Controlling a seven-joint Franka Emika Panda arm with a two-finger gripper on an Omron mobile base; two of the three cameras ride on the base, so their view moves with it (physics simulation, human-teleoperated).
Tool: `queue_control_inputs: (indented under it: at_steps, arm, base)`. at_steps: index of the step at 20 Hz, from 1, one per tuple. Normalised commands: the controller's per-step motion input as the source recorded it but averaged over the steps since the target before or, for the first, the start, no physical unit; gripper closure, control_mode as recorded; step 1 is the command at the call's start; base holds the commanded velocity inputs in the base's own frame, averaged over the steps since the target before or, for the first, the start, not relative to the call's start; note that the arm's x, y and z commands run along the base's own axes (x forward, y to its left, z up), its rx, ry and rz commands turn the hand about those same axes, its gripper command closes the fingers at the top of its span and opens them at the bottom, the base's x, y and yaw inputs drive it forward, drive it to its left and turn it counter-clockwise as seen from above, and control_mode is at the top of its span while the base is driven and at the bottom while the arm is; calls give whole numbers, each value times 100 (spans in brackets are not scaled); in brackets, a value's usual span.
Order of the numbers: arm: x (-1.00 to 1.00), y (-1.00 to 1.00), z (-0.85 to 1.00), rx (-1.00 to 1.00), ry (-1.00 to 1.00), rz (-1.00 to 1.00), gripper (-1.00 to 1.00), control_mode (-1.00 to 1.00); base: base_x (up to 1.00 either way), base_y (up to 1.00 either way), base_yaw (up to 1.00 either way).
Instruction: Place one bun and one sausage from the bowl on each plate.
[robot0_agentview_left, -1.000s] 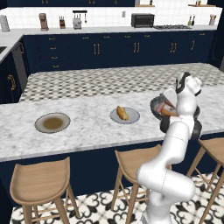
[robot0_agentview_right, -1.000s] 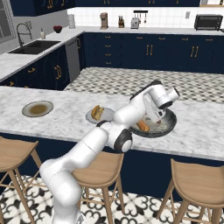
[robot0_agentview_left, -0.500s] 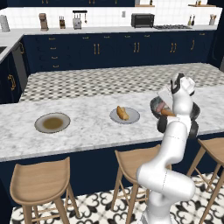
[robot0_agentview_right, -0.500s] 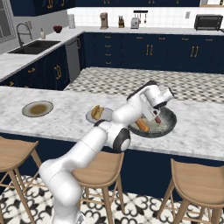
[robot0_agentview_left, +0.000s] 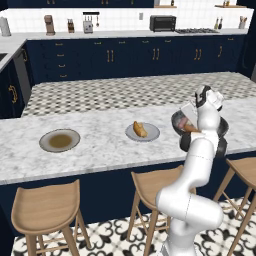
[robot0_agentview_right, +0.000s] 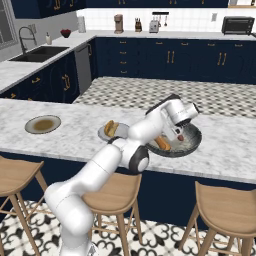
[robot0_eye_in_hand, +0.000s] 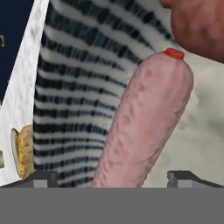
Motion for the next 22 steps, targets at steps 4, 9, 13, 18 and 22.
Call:
queue_control_inputs:
  at_steps: [4, 9, 13, 18, 22]
  arm:
    - [0, 55, -59, -4, 6, 4, -100, -100]
    - [-20, 4, -67, 0, 0, 0, 100, -100]
    - [-12, 5, -52, 0, 1, 4, 100, -100]
    - [-9, 1, -9, -3, 0, 0, 100, -100]
    - [-49, 5, 59, -28, -7, 1, 100, -100]
  base:
    - [0, 0, 0]
    - [0, 0, 0]
    - [0, 0, 0]
    - [0, 0, 0]
    - [0, 0, 0]
